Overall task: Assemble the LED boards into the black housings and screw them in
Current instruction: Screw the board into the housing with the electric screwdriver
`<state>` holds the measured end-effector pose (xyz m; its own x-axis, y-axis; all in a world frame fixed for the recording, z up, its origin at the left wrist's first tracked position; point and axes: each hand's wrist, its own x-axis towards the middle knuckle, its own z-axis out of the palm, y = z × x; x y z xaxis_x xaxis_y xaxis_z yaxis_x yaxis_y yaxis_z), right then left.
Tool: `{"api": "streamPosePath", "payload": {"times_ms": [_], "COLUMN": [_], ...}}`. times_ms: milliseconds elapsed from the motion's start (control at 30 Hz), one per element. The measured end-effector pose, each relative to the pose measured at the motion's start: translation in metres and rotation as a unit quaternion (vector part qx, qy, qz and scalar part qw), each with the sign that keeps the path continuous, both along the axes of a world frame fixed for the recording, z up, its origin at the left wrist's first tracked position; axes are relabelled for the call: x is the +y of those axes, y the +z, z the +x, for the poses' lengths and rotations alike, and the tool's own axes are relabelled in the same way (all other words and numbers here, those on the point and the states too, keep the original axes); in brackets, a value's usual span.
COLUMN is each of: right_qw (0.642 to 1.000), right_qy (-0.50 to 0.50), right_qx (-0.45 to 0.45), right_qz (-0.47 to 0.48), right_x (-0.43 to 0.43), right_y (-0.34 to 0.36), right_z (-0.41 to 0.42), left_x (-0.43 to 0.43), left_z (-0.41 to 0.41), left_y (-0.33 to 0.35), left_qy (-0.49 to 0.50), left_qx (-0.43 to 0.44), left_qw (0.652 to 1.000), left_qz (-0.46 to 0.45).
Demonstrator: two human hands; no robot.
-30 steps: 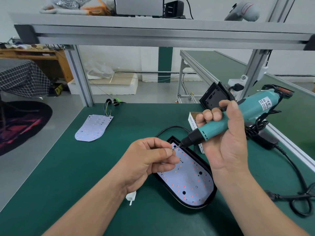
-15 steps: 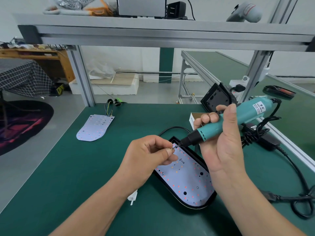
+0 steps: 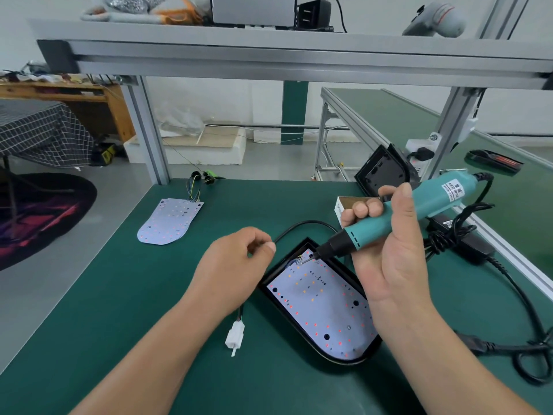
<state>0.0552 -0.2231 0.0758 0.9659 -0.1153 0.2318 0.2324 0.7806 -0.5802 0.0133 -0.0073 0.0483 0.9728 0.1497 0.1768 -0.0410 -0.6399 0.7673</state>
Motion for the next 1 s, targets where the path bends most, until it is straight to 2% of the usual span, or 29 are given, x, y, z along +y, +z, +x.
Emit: {"api": "streamPosePath", "payload": {"times_ms": [133,200,433,567,1000], "right_qw": [0.999,0.998,0.993,0.989,0.973], "right_qy": [0.022,0.028,0.027,0.046,0.080], "right_qx": [-0.006,-0.003,-0.003,-0.012,-0.081], "right_qz": [-0.041,-0.064,-0.118,-0.137,-0.203], "right_x": [0.009,0.012,0.015,0.020,0.025], "right_y": [-0.003,-0.004,-0.006,-0.010,-0.013], "right_z": [-0.006,-0.008,-0.011,-0.013,-0.019], "left_x": [-0.003,-0.007,-0.005,-0.004,-0.008], "left_z": [-0.002,0.000,0.006,0.007,0.008], "left_y": [-0.002,-0.006,-0.015,-0.018,-0.018], "left_qy": [-0.057,-0.084,-0.138,-0.150,-0.139], "left_qx": [0.110,0.132,0.212,0.222,0.215], "left_qw": [0.983,0.977,0.968,0.962,0.963], "left_qz": [0.132,0.143,0.004,-0.058,-0.081]}}
